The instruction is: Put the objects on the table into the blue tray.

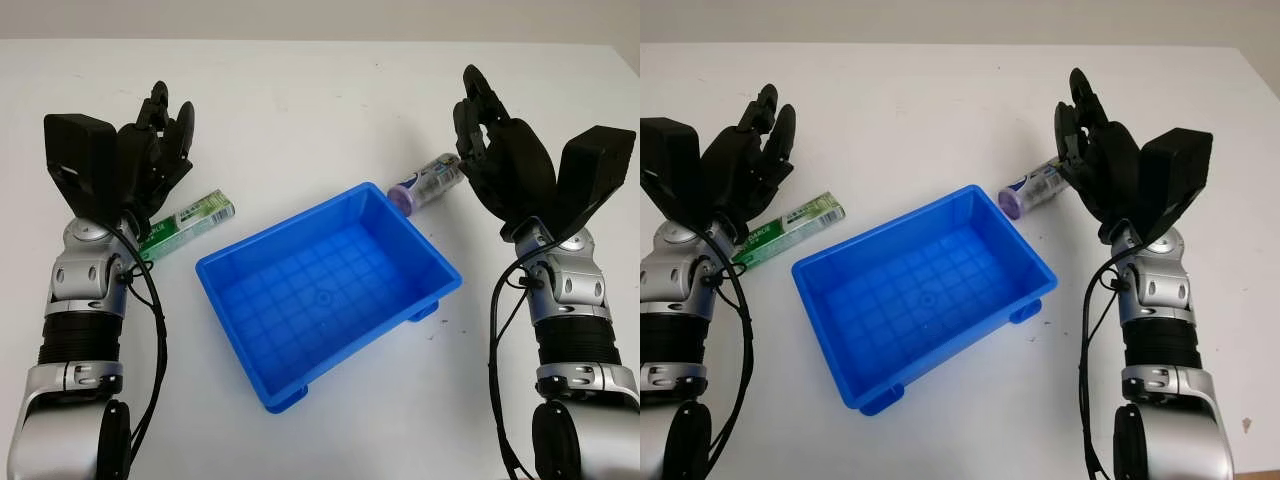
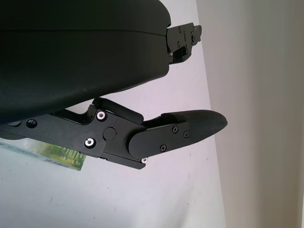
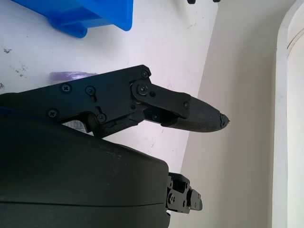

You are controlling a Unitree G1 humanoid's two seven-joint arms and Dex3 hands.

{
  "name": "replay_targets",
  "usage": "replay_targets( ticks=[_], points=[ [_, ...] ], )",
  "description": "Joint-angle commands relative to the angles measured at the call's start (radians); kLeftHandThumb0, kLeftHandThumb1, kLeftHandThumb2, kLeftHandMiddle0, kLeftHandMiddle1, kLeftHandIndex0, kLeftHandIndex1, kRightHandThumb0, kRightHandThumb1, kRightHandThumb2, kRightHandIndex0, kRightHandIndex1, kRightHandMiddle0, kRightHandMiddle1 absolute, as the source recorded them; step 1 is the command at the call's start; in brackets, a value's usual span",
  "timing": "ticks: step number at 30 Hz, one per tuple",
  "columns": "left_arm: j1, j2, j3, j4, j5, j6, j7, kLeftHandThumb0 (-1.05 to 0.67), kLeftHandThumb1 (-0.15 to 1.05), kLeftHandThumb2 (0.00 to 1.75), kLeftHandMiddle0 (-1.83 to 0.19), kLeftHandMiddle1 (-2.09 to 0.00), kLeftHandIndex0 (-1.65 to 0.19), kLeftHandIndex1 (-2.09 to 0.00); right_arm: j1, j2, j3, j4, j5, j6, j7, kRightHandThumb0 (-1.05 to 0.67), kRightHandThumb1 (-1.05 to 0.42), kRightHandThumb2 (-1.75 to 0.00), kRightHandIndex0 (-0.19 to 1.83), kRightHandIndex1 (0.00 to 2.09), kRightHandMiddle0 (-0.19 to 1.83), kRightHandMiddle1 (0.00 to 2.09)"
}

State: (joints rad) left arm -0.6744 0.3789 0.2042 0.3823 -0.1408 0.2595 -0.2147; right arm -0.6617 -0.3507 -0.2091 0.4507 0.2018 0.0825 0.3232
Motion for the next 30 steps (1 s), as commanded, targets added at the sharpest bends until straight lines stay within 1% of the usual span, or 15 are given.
replay_targets(
  ticks=[1, 6, 8, 11, 13, 15, 16, 18, 19, 20, 22, 23, 24, 26, 30],
  points=[
    [0.003, 0.005, 0.000, -0.022, 0.000, -0.002, 0.000, -0.68, 1.05, 0.60, 0.19, 0.00, 0.19, 0.00, 0.005, 0.000, -0.002, -0.005, 0.002, -0.006, -0.001, -0.65, -1.05, -0.66, -0.19, 0.02, -0.19, 0.03],
    [-0.003, 0.004, -0.003, -0.014, 0.002, -0.005, -0.002, -0.66, 1.05, 0.62, 0.19, 0.00, 0.19, 0.00, -0.005, -0.006, -0.003, 0.016, 0.007, -0.010, 0.014, -0.64, -1.05, -0.66, -0.19, 0.03, -0.19, 0.03],
    [-0.009, 0.002, -0.003, -0.007, 0.002, -0.006, -0.001, -0.66, 1.05, 0.61, 0.19, 0.00, 0.19, 0.00, -0.011, -0.006, -0.014, 0.018, 0.025, 0.007, 0.023, -0.65, -1.05, -0.65, -0.19, 0.04, -0.19, 0.03],
    [-0.013, 0.001, -0.005, 0.000, 0.003, -0.010, -0.001, -0.66, 1.05, 0.62, 0.19, 0.00, 0.19, 0.00, -0.046, -0.031, -0.027, 0.002, 0.036, 0.024, 0.025, -0.66, -1.05, -0.52, -0.11, 0.08, -0.10, 0.07],
    [-0.014, 0.002, -0.005, 0.002, 0.003, -0.014, -0.003, -0.66, 1.05, 0.62, 0.19, 0.00, 0.19, 0.00, -0.081, -0.077, -0.014, 0.012, 0.000, -0.040, 0.048, -0.61, -1.05, -0.41, 0.00, 0.12, -0.01, 0.11],
    [-0.015, 0.003, -0.004, 0.002, 0.004, -0.016, -0.002, -0.66, 1.05, 0.62, 0.19, 0.00, 0.19, 0.00, -0.112, -0.106, -0.008, 0.034, -0.021, -0.080, 0.066, -0.60, -1.05, -0.31, 0.06, 0.14, 0.05, 0.13],
    [-0.014, 0.005, -0.004, 0.002, 0.005, -0.016, -0.002, -0.67, 1.05, 0.62, 0.19, 0.00, 0.19, 0.00, -0.131, -0.126, 0.000, 0.046, -0.042, -0.103, 0.070, -0.61, -1.04, -0.21, 0.12, 0.16, 0.12, 0.17],
    [-0.015, 0.008, -0.006, -0.002, 0.005, -0.011, -0.005, -0.68, 1.05, 0.61, 0.19, 0.00, 0.19, 0.00, -0.199, -0.206, 0.063, 0.094, -0.164, -0.206, 0.072, -0.62, -0.99, -0.11, 0.21, 0.20, 0.20, 0.22],
    [-0.014, 0.009, -0.007, -0.004, 0.005, -0.009, -0.006, -0.67, 1.05, 0.62, 0.19, 0.00, 0.19, 0.00, -0.223, -0.231, 0.085, 0.113, -0.208, -0.240, 0.072, -0.62, -0.94, -0.07, 0.26, 0.22, 0.24, 0.25],
    [-0.014, 0.009, -0.007, -0.006, 0.003, -0.007, -0.009, -0.67, 1.05, 0.62, 0.19, 0.00, 0.19, 0.00, -0.254, -0.261, 0.120, 0.132, -0.268, -0.263, 0.068, -0.61, -0.93, -0.05, 0.27, 0.22, 0.26, 0.26],
    [-0.016, 0.007, -0.006, -0.004, 0.000, -0.008, -0.012, -0.65, 1.05, 0.63, 0.19, 0.00, 0.19, 0.00, -0.305, -0.310, 0.184, 0.182, -0.376, -0.327, 0.059, -0.56, -0.81, -0.02, 0.26, 0.20, 0.27, 0.27],
    [-0.017, 0.005, -0.005, -0.003, -0.001, -0.008, -0.013, -0.64, 1.05, 0.63, 0.19, 0.00, 0.19, 0.00, -0.323, -0.326, 0.206, 0.208, -0.413, -0.363, 0.053, -0.55, -0.79, -0.03, 0.27, 0.19, 0.27, 0.26],
    [-0.020, 0.005, -0.006, 0.000, 0.001, -0.007, -0.013, -0.64, 1.05, 0.63, 0.19, 0.00, 0.19, 0.00, -0.342, -0.351, 0.248, 0.234, -0.482, -0.410, 0.035, -0.55, -0.77, -0.03, 0.27, 0.19, 0.28, 0.26],
    [-0.022, 0.006, -0.008, 0.002, 0.003, -0.007, -0.015, -0.64, 1.05, 0.64, 0.19, 0.00, 0.19, 0.00, -0.370, -0.379, 0.303, 0.276, -0.572, -0.479, 0.008, -0.60, -0.77, -0.04, 0.35, 0.22, 0.28, 0.24],
    [-0.031, 0.009, -0.015, 0.011, 0.010, -0.007, -0.014, -0.65, 1.05, 0.64, 0.19, 0.00, 0.19, 0.00, -0.415, -0.416, 0.428, 0.343, -0.733, -0.566, 0.013, -0.59, -0.78, -0.06, 0.24, 0.13, 0.26, 0.19]
  ],
)
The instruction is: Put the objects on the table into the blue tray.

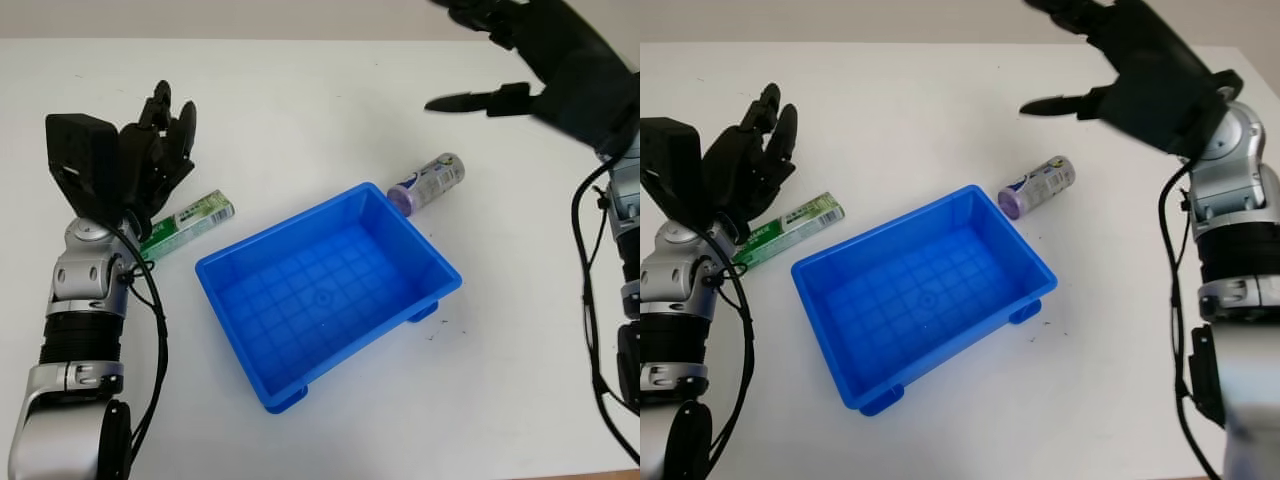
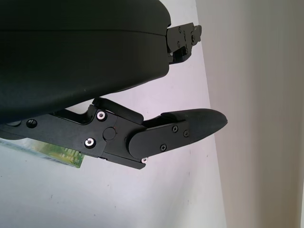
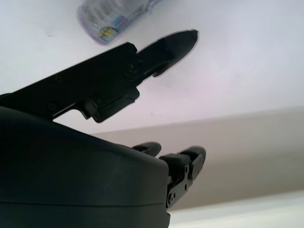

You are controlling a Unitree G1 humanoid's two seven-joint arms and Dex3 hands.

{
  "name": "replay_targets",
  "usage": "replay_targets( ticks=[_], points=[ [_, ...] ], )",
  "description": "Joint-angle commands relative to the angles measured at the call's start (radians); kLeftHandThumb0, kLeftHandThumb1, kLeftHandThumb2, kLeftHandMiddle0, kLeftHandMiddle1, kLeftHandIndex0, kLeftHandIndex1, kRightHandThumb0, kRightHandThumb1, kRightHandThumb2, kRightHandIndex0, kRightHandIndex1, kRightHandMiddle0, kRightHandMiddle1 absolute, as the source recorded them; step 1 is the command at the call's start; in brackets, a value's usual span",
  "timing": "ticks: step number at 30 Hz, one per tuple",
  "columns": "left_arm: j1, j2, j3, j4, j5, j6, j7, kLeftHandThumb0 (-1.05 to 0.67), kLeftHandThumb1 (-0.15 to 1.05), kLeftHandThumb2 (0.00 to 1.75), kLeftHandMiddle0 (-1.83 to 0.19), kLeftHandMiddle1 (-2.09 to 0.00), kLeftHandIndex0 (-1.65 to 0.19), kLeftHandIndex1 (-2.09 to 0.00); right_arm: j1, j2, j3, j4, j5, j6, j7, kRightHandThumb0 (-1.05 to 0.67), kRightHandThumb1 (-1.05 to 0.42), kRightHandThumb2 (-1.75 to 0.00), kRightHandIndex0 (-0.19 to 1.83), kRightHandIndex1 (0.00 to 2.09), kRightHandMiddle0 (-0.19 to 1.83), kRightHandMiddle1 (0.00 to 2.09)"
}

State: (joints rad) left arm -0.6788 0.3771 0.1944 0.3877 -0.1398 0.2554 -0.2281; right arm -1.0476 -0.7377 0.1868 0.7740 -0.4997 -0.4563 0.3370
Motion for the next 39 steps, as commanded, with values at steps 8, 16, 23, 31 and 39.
replay_targets(
  ticks=[8, 16, 23, 31, 39],
  points=[
    [-0.028, 0.017, -0.012, 0.005, 0.019, -0.006, -0.005, -0.66, 1.05, 0.63, 0.19, 0.00, 0.19, 0.00, -0.040, -0.013, 0.139, 0.124, -0.149, -0.092, -0.031, -0.58, -0.82, -0.06, 0.22, 0.08, 0.27, 0.12],
    [-0.022, 0.031, 0.000, 0.004, 0.014, -0.004, -0.019, -0.65, 1.05, 0.62, 0.19, 0.00, 0.19, 0.00, 0.002, 0.011, 0.157, 0.110, -0.112, -0.082, 0.046, -0.48, -0.82, -0.05, 0.25, 0.09, 0.30, 0.09],
    [-0.023, 0.032, 0.001, -0.003, 0.014, 0.003, -0.019, -0.64, 1.05, 0.61, 0.19, 0.00, 0.19, 0.00, 0.050, 0.009, 0.190, 0.089, -0.150, -0.119, -0.030, -0.44, -0.87, -0.07, 0.56, 0.23, 0.50, 0.15],
    [-0.022, 0.028, 0.005, -0.006, 0.006, 0.012, -0.018, -0.63, 1.05, 0.60, 0.19, 0.00, 0.19, 0.00, 0.049, -0.004, 0.292, 0.201, -0.360, -0.224, -0.469, -0.55, -1.04, -0.15, 0.67, 2.07, 0.36, 2.07],
    [-0.018, 0.030, -0.002, -0.007, 0.013, 0.008, -0.019, -0.64, 1.05, 0.60, 0.19, 0.00, 0.19, 0.00, 0.010, 0.027, 0.304, 0.275, -0.398, -0.236, -0.719, -0.52, -1.05, -0.13, 1.01, 2.09, 0.58, 2.09]
  ],
)
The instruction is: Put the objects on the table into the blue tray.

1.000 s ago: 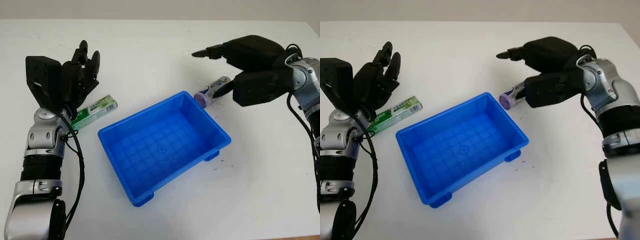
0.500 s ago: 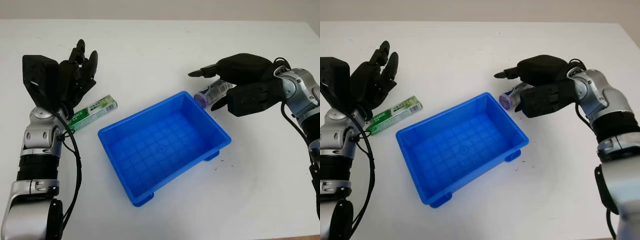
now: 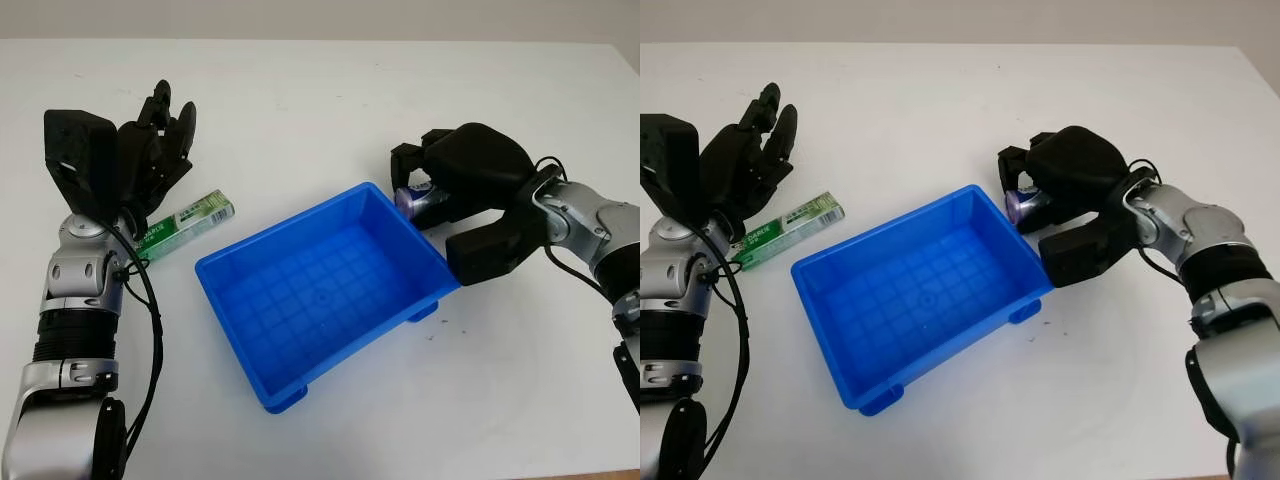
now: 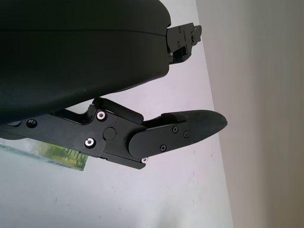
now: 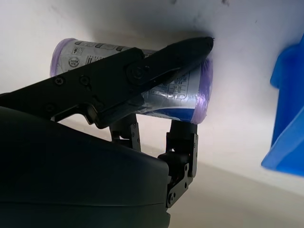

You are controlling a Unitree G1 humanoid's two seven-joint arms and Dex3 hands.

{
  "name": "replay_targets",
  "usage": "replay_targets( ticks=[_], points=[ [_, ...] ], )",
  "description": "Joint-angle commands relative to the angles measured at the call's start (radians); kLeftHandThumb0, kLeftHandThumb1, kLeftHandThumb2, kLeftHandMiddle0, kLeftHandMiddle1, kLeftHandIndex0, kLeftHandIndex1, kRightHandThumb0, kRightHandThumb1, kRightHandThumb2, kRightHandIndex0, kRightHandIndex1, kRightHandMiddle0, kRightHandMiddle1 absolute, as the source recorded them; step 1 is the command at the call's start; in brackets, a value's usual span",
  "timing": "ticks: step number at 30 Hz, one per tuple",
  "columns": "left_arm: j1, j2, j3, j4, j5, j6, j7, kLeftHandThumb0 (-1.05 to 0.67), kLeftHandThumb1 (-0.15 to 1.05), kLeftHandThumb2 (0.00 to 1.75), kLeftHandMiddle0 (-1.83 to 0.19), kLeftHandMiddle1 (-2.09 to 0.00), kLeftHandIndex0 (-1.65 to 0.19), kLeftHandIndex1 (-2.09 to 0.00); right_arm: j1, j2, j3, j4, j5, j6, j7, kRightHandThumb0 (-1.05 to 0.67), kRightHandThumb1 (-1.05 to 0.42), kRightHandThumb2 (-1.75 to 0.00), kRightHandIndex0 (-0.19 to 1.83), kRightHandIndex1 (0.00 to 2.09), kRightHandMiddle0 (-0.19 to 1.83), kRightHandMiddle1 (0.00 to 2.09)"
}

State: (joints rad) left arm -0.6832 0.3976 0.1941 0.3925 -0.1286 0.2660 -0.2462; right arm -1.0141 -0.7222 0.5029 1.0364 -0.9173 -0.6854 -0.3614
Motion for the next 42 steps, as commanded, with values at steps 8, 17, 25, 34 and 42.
replay_targets(
  ticks=[8, 17, 25, 34, 42],
  points=[
    [-0.006, 0.000, -0.010, -0.019, 0.001, 0.003, -0.004, -0.62, 1.05, 0.62, 0.19, 0.00, 0.19, 0.00, -0.086, 0.088, -0.153, -0.007, 0.258, -0.079, 0.016, -0.44, -1.05, -0.09, 0.96, 2.09, 0.67, 2.09],
    [0.010, -0.005, -0.013, -0.041, 0.012, 0.019, 0.019, -0.64, 1.05, 0.60, 0.19, 0.00, 0.19, 0.00, -0.036, 0.216, -0.353, -0.306, 0.771, -0.029, 0.448, -0.47, -1.05, -0.16, 1.07, 2.09, 0.79, 2.09],
    [0.009, -0.006, -0.021, -0.034, 0.017, 0.012, 0.023, -0.65, 1.05, 0.62, 0.19, 0.00, 0.19, 0.00, 0.174, 0.185, -0.337, -0.862, 1.038, 0.417, 0.902, -0.51, -1.05, -0.20, 0.97, 2.09, 0.67, 2.09],
    [0.008, -0.005, -0.024, -0.030, 0.018, 0.010, 0.022, -0.65, 1.05, 0.62, 0.19, 0.00, 0.19, 0.00, 0.202, 0.052, -0.256, -1.052, 0.970, 0.565, 1.292, -0.54, -1.05, -0.15, 0.28, 1.87, 0.15, 1.79],
    [0.009, -0.009, -0.023, -0.033, 0.018, 0.013, 0.026, -0.64, 1.05, 0.62, 0.19, 0.00, 0.19, 0.00, 0.215, 0.035, -0.240, -1.047, 0.880, 0.429, 1.386, -0.66, -1.05, -0.14, 0.20, 0.19, 0.16, 0.21]
  ],
)
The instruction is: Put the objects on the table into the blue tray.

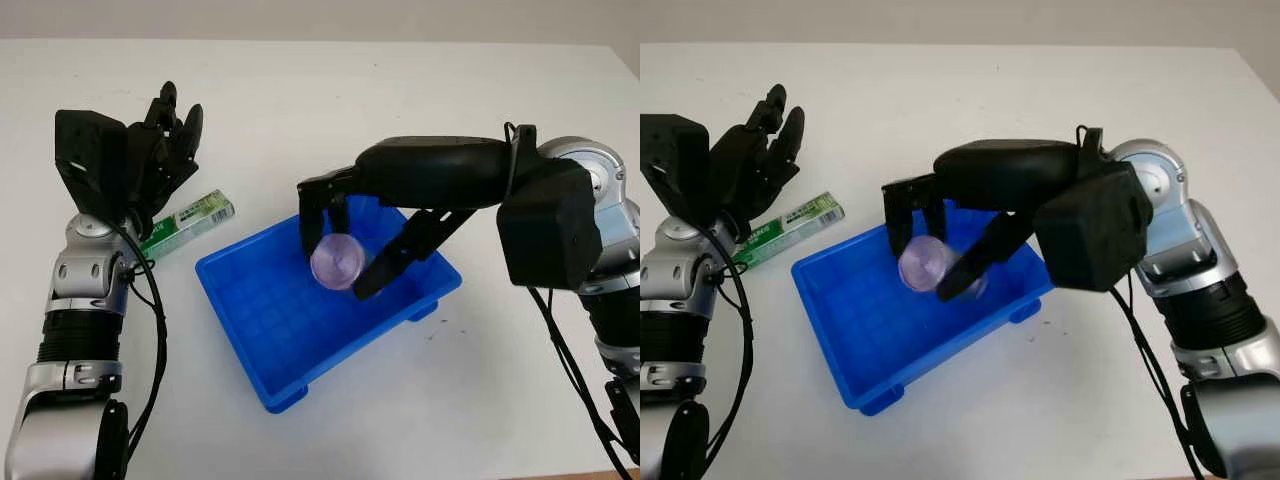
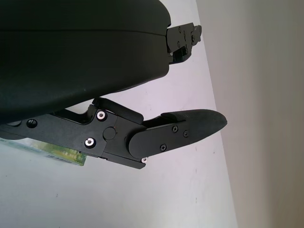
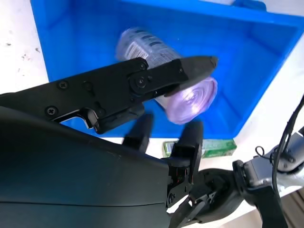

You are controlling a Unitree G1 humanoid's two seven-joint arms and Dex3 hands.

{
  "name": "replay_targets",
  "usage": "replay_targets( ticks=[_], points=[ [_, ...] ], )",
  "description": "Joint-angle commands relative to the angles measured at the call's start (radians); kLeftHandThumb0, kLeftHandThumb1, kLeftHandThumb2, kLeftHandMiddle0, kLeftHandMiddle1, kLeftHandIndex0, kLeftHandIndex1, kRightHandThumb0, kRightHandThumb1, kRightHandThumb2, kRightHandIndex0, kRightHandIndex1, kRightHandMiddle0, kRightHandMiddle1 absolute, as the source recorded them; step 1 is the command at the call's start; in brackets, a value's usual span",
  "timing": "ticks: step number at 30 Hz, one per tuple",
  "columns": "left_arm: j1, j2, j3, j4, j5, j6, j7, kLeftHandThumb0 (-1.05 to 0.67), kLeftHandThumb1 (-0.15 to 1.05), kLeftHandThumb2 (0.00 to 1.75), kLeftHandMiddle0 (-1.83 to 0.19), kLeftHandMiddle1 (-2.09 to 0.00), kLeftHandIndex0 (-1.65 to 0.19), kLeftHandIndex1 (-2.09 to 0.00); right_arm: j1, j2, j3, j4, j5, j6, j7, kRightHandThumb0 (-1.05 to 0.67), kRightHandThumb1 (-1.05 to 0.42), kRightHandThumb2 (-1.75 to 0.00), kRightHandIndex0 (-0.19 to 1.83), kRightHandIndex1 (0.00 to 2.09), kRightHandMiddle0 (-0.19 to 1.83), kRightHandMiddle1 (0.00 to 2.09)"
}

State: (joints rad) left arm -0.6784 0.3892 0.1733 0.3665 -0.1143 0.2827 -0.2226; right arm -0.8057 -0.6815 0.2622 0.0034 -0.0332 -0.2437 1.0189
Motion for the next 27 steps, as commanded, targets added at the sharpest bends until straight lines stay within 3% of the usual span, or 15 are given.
replay_targets(
  ticks=[1, 6, 11, 16, 22, 27],
  points=[
    [0.005, -0.001, -0.002, -0.007, 0.003, -0.004, 0.002, -0.64, 1.05, 0.62, 0.19, 0.00, 0.19, 0.00, 0.012, -0.002, -0.004, -0.013, -0.003, -0.016, 0.002, -0.67, -1.05, -0.14, 0.13, 0.09, 0.10, 0.11],
    [0.008, -0.007, -0.001, -0.008, 0.002, -0.005, 0.008, -0.65, 1.05, 0.62, 0.19, 0.00, 0.19, 0.00, 0.038, 0.030, -0.046, 0.006, 0.028, -0.038, -0.047, -0.69, -1.05, -0.16, -0.16, 0.00, -0.16, 0.00],
    [0.009, -0.013, 0.001, -0.004, 0.002, -0.012, 0.013, -0.65, 1.05, 0.61, 0.19, 0.00, 0.19, 0.00, 0.064, 0.111, -0.158, 0.078, 0.086, -0.055, -0.212, -0.76, -1.05, -0.26, -0.17, 0.02, -0.18, 0.01],
    [0.010, -0.011, 0.001, -0.005, 0.004, -0.015, 0.013, -0.65, 1.05, 0.62, 0.19, 0.00, 0.19, 0.00, 0.016, 0.162, -0.274, 0.326, 0.084, -0.108, -0.417, -0.78, -1.05, -0.50, -0.15, 0.04, -0.15, 0.04],
    [0.008, -0.012, 0.005, 0.003, 0.001, -0.019, 0.014, -0.65, 1.05, 0.61, 0.19, 0.00, 0.19, 0.00, -0.006, 0.199, -0.341, 0.560, 0.129, 0.112, -0.524, -0.76, -1.05, -0.57, -0.18, 0.03, -0.16, 0.04],
    [0.010, -0.006, 0.009, -0.003, -0.004, -0.013, 0.007, -0.64, 1.05, 0.61, 0.19, 0.00, 0.19, 0.00, 0.102, 0.204, -0.344, 0.525, 0.116, 0.201, -0.565, -0.73, -1.05, -0.63, -0.19, 0.01, -0.19, 0.01]
  ],
)
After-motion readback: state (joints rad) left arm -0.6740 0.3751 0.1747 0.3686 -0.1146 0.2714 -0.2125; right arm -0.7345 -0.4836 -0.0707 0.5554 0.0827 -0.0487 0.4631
